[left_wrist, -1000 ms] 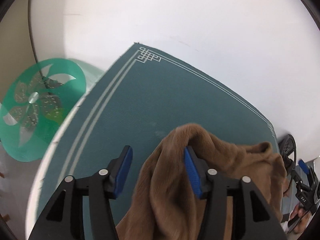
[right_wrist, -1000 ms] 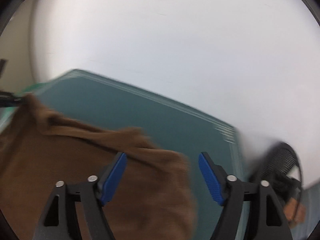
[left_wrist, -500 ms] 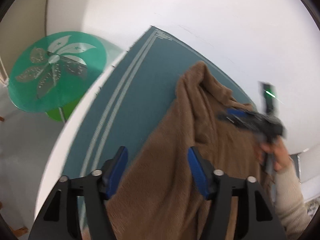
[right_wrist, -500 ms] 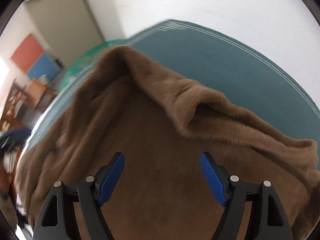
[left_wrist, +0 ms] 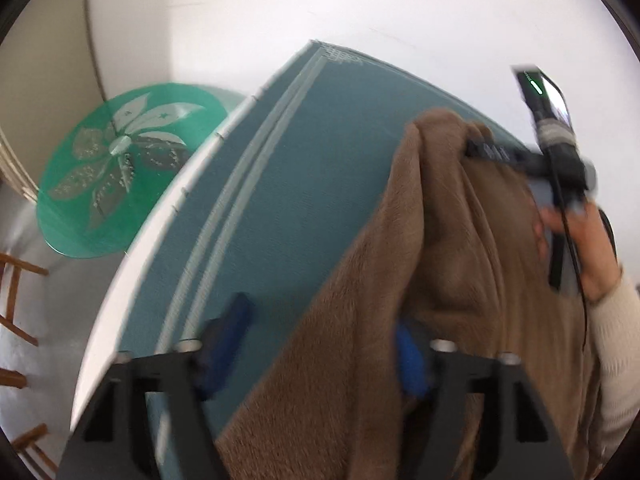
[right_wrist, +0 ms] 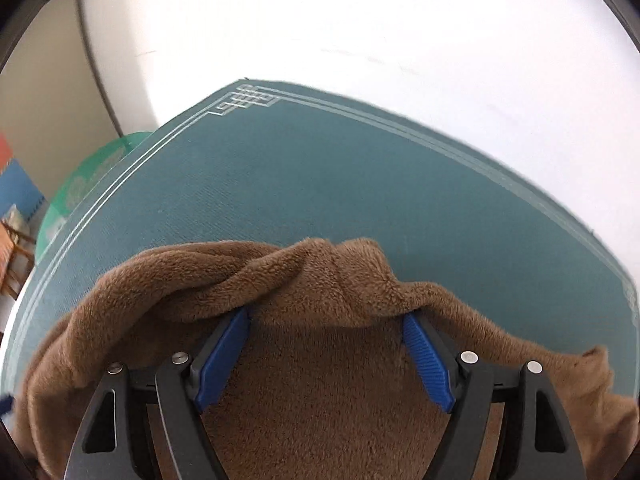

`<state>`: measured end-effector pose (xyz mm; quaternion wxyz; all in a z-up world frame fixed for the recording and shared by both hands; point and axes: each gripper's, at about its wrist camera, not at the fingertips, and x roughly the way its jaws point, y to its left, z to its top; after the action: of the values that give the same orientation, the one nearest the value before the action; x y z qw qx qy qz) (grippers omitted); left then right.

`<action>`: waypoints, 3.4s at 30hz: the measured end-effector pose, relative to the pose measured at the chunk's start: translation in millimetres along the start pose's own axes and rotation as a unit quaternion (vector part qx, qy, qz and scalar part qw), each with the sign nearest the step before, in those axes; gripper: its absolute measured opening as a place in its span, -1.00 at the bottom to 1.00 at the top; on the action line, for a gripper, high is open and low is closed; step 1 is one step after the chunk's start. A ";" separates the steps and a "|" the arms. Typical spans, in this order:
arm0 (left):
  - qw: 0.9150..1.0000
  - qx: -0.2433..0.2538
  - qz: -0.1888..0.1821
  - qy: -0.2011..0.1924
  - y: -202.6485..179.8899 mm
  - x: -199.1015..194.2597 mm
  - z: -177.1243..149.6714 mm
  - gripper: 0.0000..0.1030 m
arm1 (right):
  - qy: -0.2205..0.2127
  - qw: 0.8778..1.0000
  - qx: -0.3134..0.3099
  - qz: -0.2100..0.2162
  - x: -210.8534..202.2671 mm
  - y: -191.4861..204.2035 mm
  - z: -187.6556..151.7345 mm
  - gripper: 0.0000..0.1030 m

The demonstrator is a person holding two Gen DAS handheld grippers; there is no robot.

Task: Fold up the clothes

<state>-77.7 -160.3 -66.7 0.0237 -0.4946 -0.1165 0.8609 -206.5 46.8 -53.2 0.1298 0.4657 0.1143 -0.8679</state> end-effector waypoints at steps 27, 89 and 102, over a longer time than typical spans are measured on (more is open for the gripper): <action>0.993 -0.060 0.069 -0.077 48.4 -22.0 80.1 -0.82 | -0.019 1.000 0.004 0.011 -14.3 -34.6 -33.4 0.74; 1.000 -0.015 0.001 0.026 -99.0 -33.6 -109.2 0.58 | -0.045 0.966 0.078 -0.241 -224.7 -269.9 -299.1 0.77; 0.999 -0.017 -0.046 0.018 -99.4 -47.9 -121.2 0.59 | 0.001 0.994 -0.023 -0.111 -262.3 -135.4 -372.6 0.78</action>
<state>43.2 -49.7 -62.5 0.0570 -0.5045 -0.1533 0.8478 178.4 324.3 -24.2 0.0432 0.4482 0.1856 -0.8734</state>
